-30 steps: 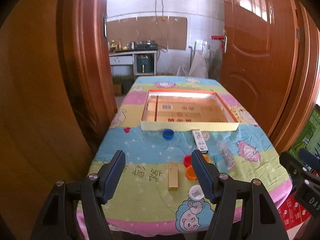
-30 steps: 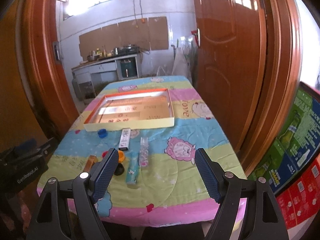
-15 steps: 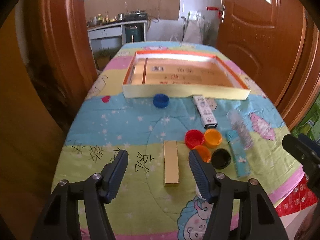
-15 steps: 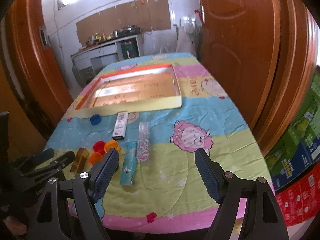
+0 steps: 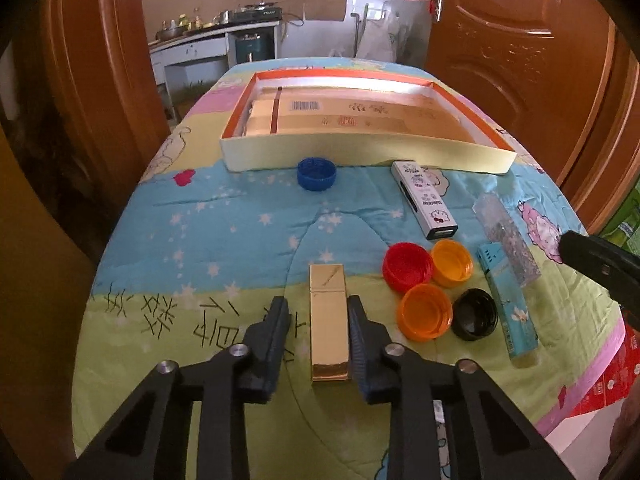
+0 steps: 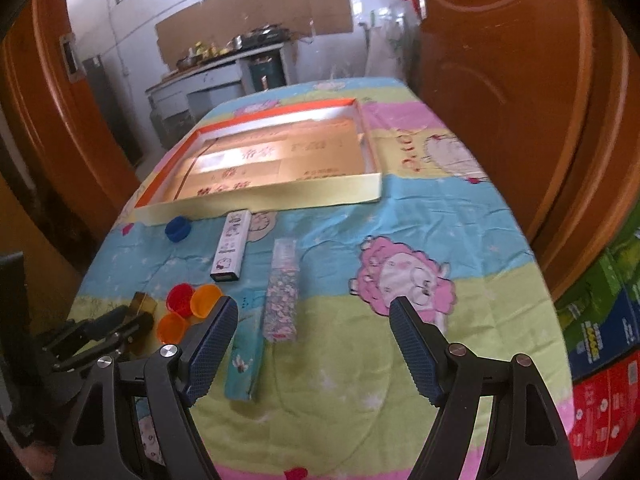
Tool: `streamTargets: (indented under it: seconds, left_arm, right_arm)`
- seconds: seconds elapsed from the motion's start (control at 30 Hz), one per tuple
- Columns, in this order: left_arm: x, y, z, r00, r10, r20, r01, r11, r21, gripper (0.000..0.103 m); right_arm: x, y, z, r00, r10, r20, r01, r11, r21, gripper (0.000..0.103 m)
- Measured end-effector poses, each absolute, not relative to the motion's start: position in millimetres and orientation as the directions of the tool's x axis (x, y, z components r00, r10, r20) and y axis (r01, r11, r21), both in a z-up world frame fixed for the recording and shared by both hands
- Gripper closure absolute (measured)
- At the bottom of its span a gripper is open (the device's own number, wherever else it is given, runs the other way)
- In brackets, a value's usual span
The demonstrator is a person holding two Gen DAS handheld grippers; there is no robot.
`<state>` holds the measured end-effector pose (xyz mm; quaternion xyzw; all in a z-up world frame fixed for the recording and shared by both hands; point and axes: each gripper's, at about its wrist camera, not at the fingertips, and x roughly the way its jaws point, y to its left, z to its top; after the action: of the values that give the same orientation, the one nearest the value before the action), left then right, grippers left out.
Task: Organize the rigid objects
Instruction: 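Move the left tool to the gold block while the right tool approaches the patterned tube, then close the left tool on the gold block while the right tool grasps the patterned tube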
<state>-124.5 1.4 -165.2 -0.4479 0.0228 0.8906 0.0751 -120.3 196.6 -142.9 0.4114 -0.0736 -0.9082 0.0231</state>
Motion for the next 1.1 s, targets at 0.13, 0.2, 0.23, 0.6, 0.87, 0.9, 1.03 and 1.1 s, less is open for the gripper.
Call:
streamTargets:
  seconds: [0.13, 0.2, 0.23, 0.6, 0.87, 0.9, 1.03, 1.1]
  left_arm:
    - [-125.8, -6.6, -164.7, -0.592, 0.138, -0.794, -0.151, -0.987, -0.059, 0.084]
    - [-127.1, -10.6, -164.0, -0.588, 0.16, -0.793, -0.156, -0.984, -0.083, 0.084]
    - [-126.4, -12.1, -164.0, -0.587, 0.165, -0.792, -0.158, -0.983, -0.088, 0.084]
    - [-127.0, -12.7, -164.1, -0.592, 0.173, -0.787, -0.168, -0.982, -0.09, 0.084]
    - [-128.6, -14.4, -163.7, -0.586, 0.186, -0.789, -0.157, -0.981, -0.115, 0.085]
    - [-128.7, -14.6, -163.9, -0.585, 0.188, -0.789, -0.156, -0.981, -0.118, 0.085]
    - [-128.3, -15.6, -162.1, -0.589, 0.179, -0.788, -0.148, -0.983, -0.113, 0.085]
    - [-127.6, -15.8, -156.6, -0.601, 0.177, -0.78, -0.147, -0.983, -0.11, 0.085]
  right_arm:
    - [-140.2, 189.5, -152.5, -0.622, -0.113, -0.775, 0.007, -0.99, 0.138, 0.052]
    - [-148.5, 186.0, -157.8, -0.604, -0.106, -0.79, 0.013, -0.992, 0.124, 0.052]
    - [-152.7, 184.8, -160.1, -0.595, -0.117, -0.795, 0.02, -0.991, 0.131, 0.052]
    - [-183.3, 173.4, -174.2, -0.542, -0.145, -0.828, 0.048, -0.989, 0.142, 0.069]
    - [-181.3, 178.6, -172.1, -0.551, -0.162, -0.819, 0.051, -0.986, 0.161, 0.083]
    - [-180.3, 179.2, -171.3, -0.553, -0.165, -0.817, 0.051, -0.985, 0.164, 0.083]
    - [-176.0, 183.1, -165.6, -0.567, -0.172, -0.805, 0.053, -0.983, 0.173, 0.083]
    - [-174.1, 185.2, -161.0, -0.576, -0.173, -0.799, 0.052, -0.983, 0.175, 0.083]
